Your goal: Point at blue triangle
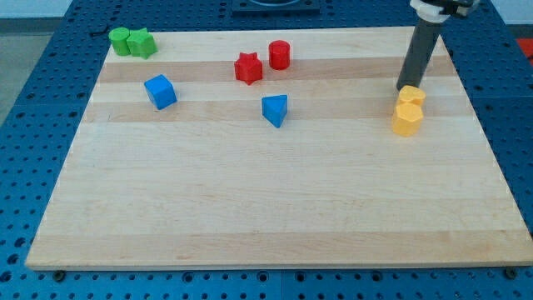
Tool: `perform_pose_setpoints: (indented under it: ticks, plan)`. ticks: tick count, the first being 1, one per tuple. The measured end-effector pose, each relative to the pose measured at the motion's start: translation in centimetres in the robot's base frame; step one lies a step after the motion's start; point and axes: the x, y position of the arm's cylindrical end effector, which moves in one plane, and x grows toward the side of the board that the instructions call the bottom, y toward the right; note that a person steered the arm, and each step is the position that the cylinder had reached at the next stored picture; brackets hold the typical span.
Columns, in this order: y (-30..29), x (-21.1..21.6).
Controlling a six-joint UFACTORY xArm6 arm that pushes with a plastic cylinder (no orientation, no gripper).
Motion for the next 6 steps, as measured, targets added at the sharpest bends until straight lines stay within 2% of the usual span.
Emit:
perform_pose_setpoints:
  ticks: [4,6]
  plan:
    - [-6.3,-0.8]
    - [-15.1,-1.2]
